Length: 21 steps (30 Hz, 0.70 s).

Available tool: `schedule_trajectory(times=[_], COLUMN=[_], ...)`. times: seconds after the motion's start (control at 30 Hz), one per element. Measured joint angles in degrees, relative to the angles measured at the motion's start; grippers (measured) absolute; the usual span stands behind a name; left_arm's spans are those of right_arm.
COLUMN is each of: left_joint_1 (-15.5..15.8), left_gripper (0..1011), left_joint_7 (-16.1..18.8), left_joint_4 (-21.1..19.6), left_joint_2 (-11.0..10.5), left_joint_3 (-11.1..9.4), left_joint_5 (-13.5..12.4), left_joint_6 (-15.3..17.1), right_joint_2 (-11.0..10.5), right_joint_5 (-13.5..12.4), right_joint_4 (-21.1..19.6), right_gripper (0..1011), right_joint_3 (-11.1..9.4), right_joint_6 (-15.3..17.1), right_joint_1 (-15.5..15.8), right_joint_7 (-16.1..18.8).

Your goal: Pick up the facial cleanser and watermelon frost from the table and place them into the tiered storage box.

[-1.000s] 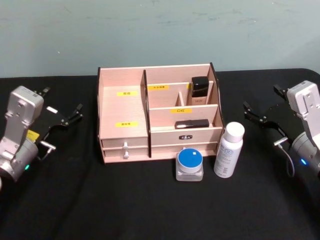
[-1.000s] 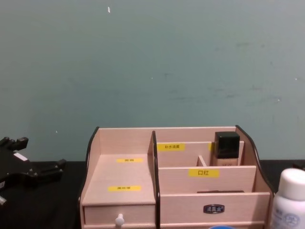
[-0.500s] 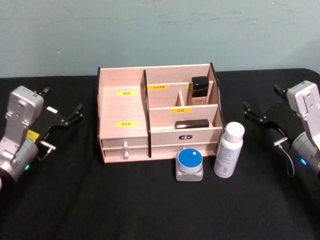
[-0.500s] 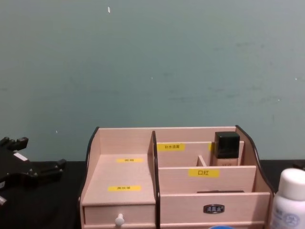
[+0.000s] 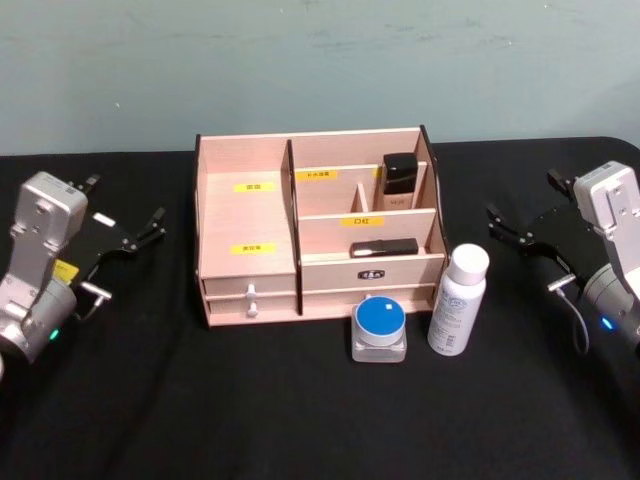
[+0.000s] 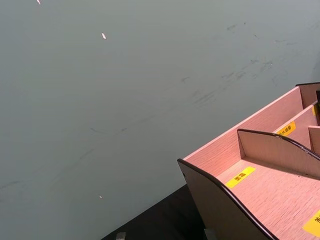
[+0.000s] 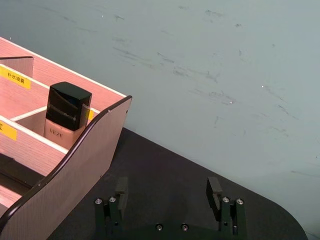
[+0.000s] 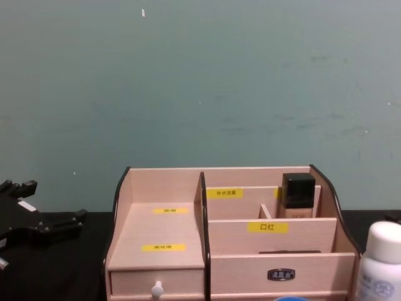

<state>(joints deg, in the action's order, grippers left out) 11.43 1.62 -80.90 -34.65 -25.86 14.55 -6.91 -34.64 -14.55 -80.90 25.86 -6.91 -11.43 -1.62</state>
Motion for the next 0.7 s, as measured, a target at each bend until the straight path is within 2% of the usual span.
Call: schedule_trajectory(times=[0.7], left_joint_1=[0.0], left_gripper=[1010], left_joint_7=[0.0], left_joint_4=[0.0], left_joint_2=[0.0], left_joint_3=[0.0], left_joint_5=[0.0], left_joint_6=[0.0], right_joint_2=[0.0], right_joint_5=[0.0], right_joint_4=[0.0], right_gripper=[1000], right_joint_3=[0.0], right_joint_6=[0.0], right_joint_1=[0.0], right_joint_7=[0.0])
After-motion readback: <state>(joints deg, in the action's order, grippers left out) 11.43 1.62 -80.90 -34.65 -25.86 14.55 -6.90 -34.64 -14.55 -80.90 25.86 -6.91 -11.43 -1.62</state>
